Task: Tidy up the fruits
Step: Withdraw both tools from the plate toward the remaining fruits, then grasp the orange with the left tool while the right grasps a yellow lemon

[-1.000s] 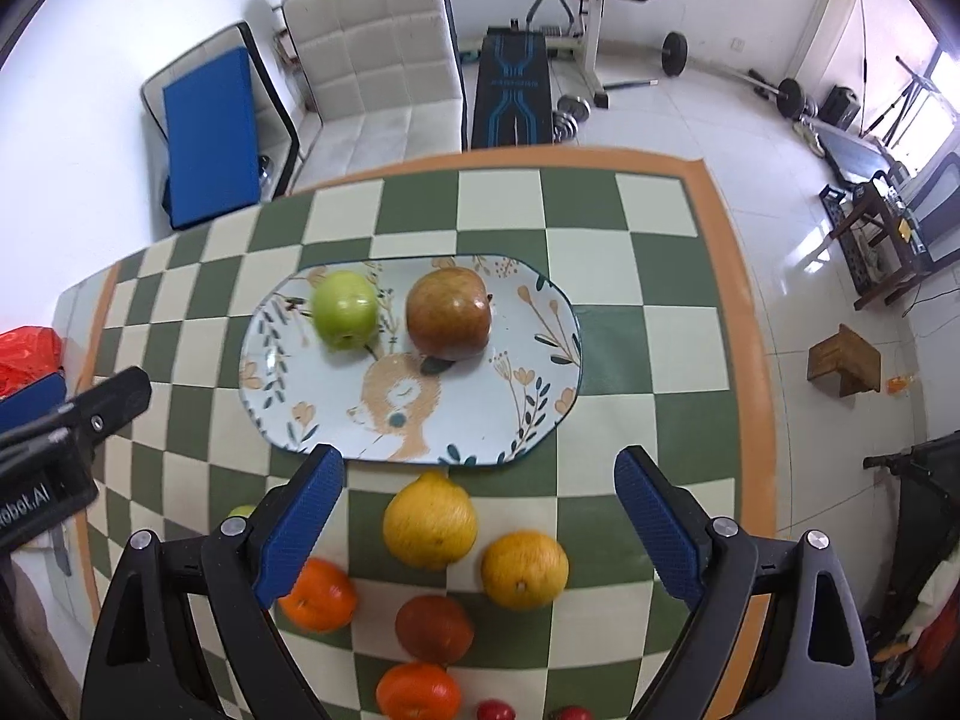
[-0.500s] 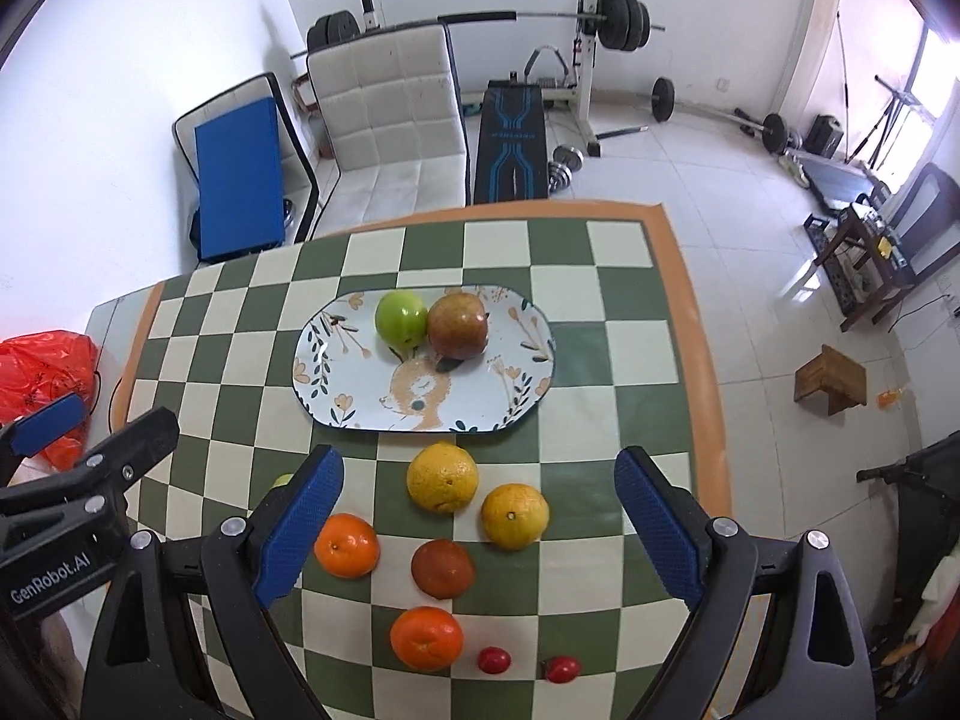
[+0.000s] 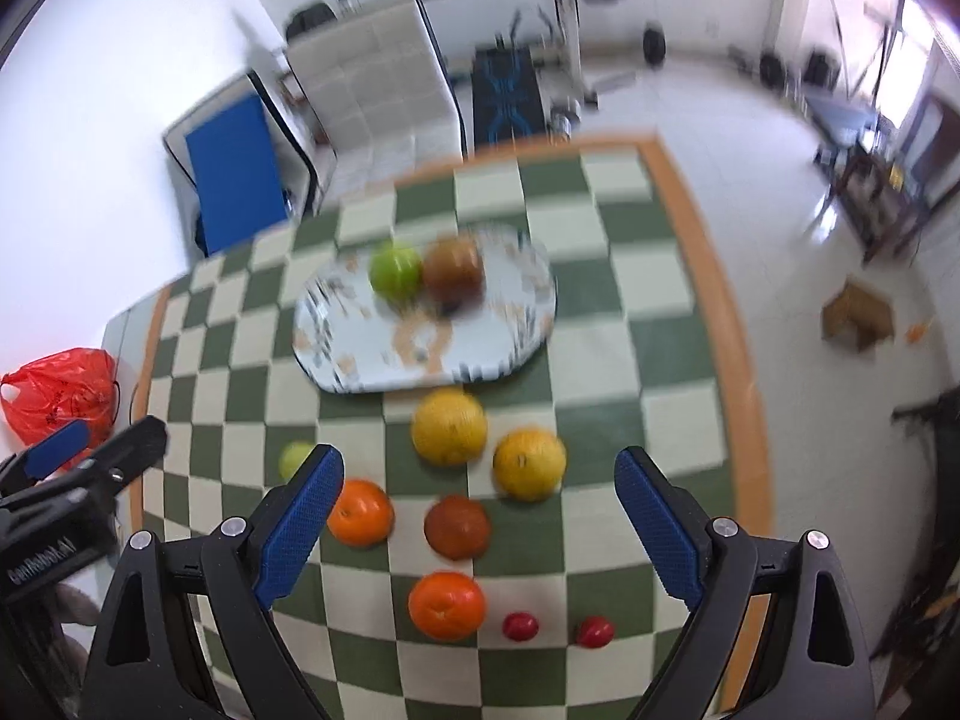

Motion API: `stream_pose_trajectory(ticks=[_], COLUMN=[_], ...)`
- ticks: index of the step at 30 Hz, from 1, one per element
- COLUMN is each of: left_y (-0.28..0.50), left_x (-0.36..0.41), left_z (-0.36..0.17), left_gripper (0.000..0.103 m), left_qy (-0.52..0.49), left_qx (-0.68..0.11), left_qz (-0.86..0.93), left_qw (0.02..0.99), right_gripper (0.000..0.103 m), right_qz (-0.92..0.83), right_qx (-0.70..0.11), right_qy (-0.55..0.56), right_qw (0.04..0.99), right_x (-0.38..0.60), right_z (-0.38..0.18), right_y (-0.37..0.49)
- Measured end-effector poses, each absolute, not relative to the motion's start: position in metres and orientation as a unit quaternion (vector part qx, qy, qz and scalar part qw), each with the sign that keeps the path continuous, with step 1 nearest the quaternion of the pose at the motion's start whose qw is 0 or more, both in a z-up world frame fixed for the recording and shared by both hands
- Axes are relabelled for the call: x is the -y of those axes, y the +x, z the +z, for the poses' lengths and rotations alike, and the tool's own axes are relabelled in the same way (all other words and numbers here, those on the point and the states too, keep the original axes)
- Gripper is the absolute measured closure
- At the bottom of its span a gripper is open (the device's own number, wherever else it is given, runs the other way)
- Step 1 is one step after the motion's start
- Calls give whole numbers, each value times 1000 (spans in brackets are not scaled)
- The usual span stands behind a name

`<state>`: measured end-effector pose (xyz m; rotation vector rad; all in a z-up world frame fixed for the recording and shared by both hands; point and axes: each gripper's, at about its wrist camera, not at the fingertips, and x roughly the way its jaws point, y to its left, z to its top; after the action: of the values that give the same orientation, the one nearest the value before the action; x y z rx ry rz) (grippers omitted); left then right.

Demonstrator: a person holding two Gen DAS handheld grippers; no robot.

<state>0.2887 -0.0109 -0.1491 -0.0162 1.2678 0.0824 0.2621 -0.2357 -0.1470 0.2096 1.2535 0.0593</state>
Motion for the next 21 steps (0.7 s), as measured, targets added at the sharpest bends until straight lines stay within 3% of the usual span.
stream_pose_trajectory(ticks=[3, 9, 11, 12, 13, 21], left_y=[292, 295, 297, 298, 299, 298], left_x=[4, 6, 13, 17, 21, 61], left_z=[-192, -263, -280, -287, -294, -324], left_gripper=[0, 0, 0, 0, 0, 0], left_qy=[-27, -61, -56, -51, -44, 20], left_qx=[-637, -700, -712, -717, -723, -743], left_qz=[50, 56, 53, 51, 47, 7], left_qw=[769, 710, 698, 694, 688, 669], right_gripper=[9, 19, 28, 39, 44, 45], right_qz=[15, 7, 16, 26, 34, 47], right_qx=[-625, -679, -693, -706, -711, -722], right_qy=[109, 116, 120, 123, 128, 99], right_qw=[773, 725, 711, 697, 690, 683], right_x=[246, 256, 254, 252, 251, 256], right_z=[-207, -299, -321, -332, -340, -342], right_y=[272, 292, 298, 301, 302, 274])
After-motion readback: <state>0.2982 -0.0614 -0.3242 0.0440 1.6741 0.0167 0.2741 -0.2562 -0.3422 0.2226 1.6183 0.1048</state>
